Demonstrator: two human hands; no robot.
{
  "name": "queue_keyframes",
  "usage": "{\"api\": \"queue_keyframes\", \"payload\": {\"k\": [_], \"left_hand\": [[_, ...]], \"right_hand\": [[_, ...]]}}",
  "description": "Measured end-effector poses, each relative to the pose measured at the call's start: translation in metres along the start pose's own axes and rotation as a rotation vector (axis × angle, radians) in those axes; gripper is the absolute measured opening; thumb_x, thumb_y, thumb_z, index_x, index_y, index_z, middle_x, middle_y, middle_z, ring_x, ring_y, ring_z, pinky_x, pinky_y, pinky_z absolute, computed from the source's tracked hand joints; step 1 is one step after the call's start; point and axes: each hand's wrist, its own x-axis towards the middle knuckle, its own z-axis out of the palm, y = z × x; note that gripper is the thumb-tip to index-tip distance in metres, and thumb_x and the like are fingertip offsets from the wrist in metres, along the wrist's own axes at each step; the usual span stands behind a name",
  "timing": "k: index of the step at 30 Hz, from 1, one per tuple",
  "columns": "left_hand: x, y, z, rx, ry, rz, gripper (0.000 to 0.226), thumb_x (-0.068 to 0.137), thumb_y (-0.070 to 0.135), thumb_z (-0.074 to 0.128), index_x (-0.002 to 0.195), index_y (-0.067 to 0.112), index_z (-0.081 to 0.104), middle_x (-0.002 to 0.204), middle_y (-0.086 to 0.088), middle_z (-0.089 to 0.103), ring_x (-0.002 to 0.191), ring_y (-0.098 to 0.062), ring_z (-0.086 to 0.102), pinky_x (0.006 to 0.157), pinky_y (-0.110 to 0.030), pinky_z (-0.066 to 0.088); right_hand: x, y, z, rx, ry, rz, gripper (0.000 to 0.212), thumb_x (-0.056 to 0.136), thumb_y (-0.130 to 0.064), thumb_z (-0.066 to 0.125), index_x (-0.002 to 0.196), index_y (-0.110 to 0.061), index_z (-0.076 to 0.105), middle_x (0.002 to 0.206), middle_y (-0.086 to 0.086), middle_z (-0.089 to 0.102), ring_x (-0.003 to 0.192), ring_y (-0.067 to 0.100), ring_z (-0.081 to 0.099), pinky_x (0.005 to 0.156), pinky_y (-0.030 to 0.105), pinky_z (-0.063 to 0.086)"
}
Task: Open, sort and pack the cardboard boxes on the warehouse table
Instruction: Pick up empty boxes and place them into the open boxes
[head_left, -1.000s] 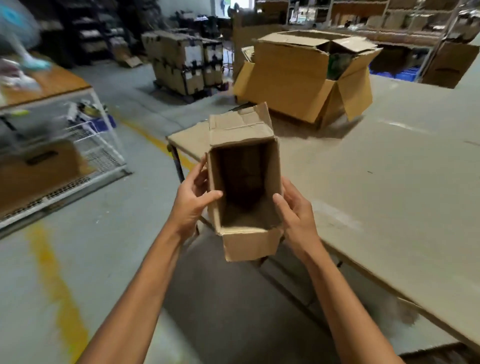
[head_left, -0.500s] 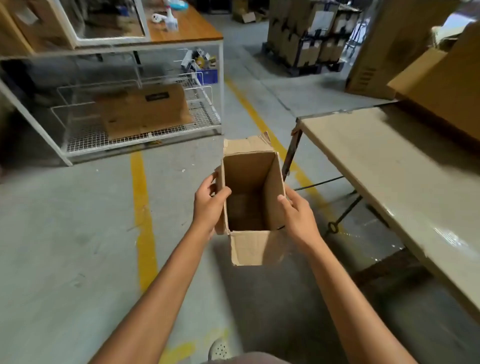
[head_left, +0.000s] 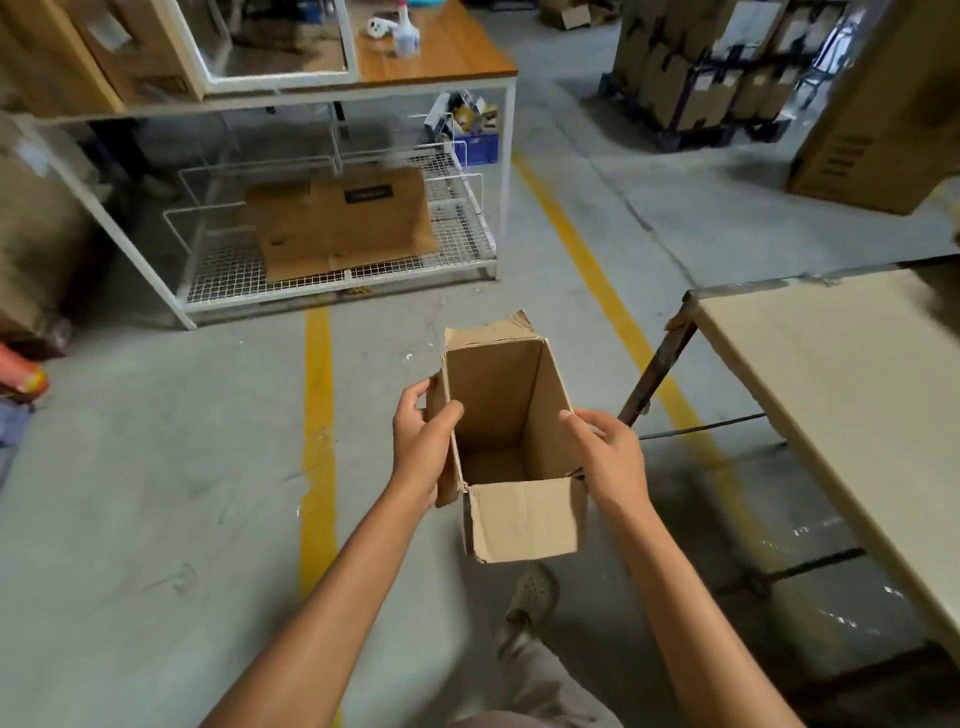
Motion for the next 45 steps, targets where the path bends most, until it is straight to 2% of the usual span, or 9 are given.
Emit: {"api": "queue_keyframes", "payload": {"k": [6, 12, 18, 22, 28, 31, 37, 41, 45], "left_hand": [[0.091, 0.053, 0.070, 0.039, -0.071, -0.050, 0.062, 0.065, 0.039, 0.070, 0.123, 0.036, 0.049, 0.112, -0.015, 0.067, 0.102, -0.033, 0.067, 0.088, -0.053, 0.057], [0.163, 0.104, 0.130, 0.097, -0.211, 0.046, 0.066, 0.074, 0.026, 0.068, 0.134, 0.027, 0.041, 0.110, -0.011, 0.069, 0.094, -0.018, 0.067, 0.069, -0.023, 0.049], [0.243, 0.122, 0.184, 0.109, -0.270, 0.031, 0.069, 0.068, 0.030, 0.072, 0.132, 0.033, 0.044, 0.110, -0.013, 0.069, 0.097, -0.024, 0.066, 0.078, -0.037, 0.054], [0.306, 0.128, 0.223, 0.089, -0.334, 0.009, 0.065, 0.071, 0.027, 0.072, 0.129, 0.035, 0.044, 0.111, -0.014, 0.070, 0.100, -0.029, 0.068, 0.085, -0.044, 0.056], [0.424, 0.140, 0.291, 0.014, -0.415, -0.018, 0.055, 0.088, 0.004, 0.067, 0.132, 0.026, 0.044, 0.106, -0.014, 0.071, 0.084, -0.017, 0.071, 0.066, -0.031, 0.057], [0.481, 0.159, 0.329, -0.003, -0.429, -0.042, 0.054, 0.089, -0.003, 0.063, 0.134, 0.021, 0.044, 0.100, -0.013, 0.072, 0.084, -0.023, 0.071, 0.075, -0.044, 0.060], [0.574, 0.193, 0.405, 0.066, -0.592, -0.100, 0.066, 0.069, 0.018, 0.071, 0.128, 0.032, 0.044, 0.110, -0.019, 0.069, 0.098, -0.035, 0.070, 0.088, -0.056, 0.056], [0.606, 0.208, 0.468, 0.111, -0.703, -0.118, 0.064, 0.068, 0.018, 0.070, 0.125, 0.031, 0.045, 0.109, -0.021, 0.068, 0.083, -0.028, 0.068, 0.078, -0.051, 0.058], [0.631, 0.213, 0.545, 0.170, -0.787, -0.093, 0.062, 0.067, 0.022, 0.071, 0.122, 0.036, 0.046, 0.109, -0.021, 0.068, 0.086, -0.029, 0.065, 0.082, -0.057, 0.056]], "right_hand": [[0.123, -0.031, -0.012, 0.082, -0.035, 0.040, 0.029, 0.098, -0.035, 0.061, 0.114, -0.012, 0.068, 0.107, -0.001, 0.066, 0.089, -0.002, 0.055, 0.059, 0.008, 0.037], [0.223, -0.061, -0.027, 0.111, -0.083, 0.093, 0.024, 0.097, -0.034, 0.062, 0.090, -0.012, 0.058, 0.080, 0.000, 0.054, 0.069, 0.011, 0.049, 0.040, 0.009, 0.034], [0.304, -0.073, -0.032, 0.178, 0.021, 0.124, 0.019, 0.096, -0.034, 0.063, 0.097, -0.015, 0.063, 0.091, -0.004, 0.062, 0.083, 0.004, 0.055, 0.061, 0.024, 0.041], [0.367, -0.078, -0.031, 0.181, 0.083, 0.148, 0.022, 0.093, -0.035, 0.065, 0.099, -0.015, 0.065, 0.090, 0.000, 0.065, 0.080, 0.013, 0.059, 0.060, 0.029, 0.042], [0.482, -0.096, -0.025, 0.206, 0.197, 0.205, 0.017, 0.092, -0.034, 0.066, 0.100, -0.019, 0.066, 0.087, -0.002, 0.067, 0.074, 0.011, 0.062, 0.056, 0.028, 0.042], [0.542, -0.111, -0.022, 0.205, 0.243, 0.221, 0.019, 0.091, -0.033, 0.067, 0.101, -0.017, 0.068, 0.085, 0.001, 0.069, 0.072, 0.015, 0.063, 0.057, 0.028, 0.044], [0.641, -0.134, -0.036, 0.237, 0.360, 0.289, 0.029, 0.082, -0.042, 0.069, 0.102, -0.021, 0.069, 0.095, 0.004, 0.072, 0.087, 0.021, 0.068, 0.070, 0.035, 0.051], [0.688, -0.131, -0.062, 0.279, 0.494, 0.321, 0.040, 0.073, -0.048, 0.067, 0.100, -0.018, 0.069, 0.099, 0.005, 0.071, 0.091, 0.022, 0.067, 0.077, 0.040, 0.052], [0.737, -0.119, -0.104, 0.295, 0.588, 0.357, 0.034, 0.080, -0.042, 0.070, 0.102, -0.016, 0.069, 0.097, 0.004, 0.071, 0.091, 0.022, 0.067, 0.074, 0.037, 0.051]]}}
